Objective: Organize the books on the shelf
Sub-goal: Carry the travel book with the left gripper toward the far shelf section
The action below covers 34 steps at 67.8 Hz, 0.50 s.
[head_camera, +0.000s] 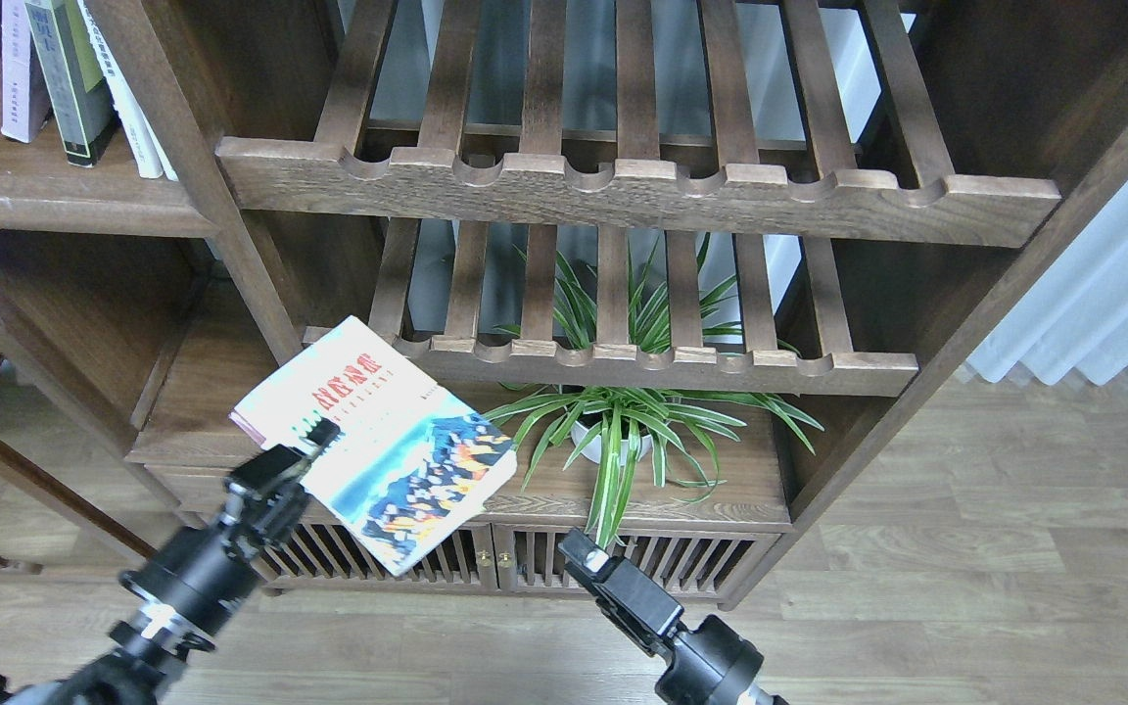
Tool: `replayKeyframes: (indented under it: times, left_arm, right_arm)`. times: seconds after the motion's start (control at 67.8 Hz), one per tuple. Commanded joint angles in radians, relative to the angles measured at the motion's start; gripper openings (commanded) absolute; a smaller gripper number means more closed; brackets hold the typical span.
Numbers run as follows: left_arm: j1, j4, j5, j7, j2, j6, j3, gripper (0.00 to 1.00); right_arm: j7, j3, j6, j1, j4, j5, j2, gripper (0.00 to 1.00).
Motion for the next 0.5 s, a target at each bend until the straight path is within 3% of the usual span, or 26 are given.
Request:
replayKeyframes:
  times: [0.0,0.486]
  left_arm:
    - [0.023,-0.051,0.007,0.003,0.076,0.0,-0.083,0.07]
    - [0.053,-0.171,0.023,0.007,0.295,0.0,-0.478,0.08]
  right_arm:
    - [-0.002,0.0,0.0,0.0,-0.001,-0.001,0.001,1.0]
    - [-0.003,0.001,0.0,-0.003,-0.009,-0.001,0.007,1.0]
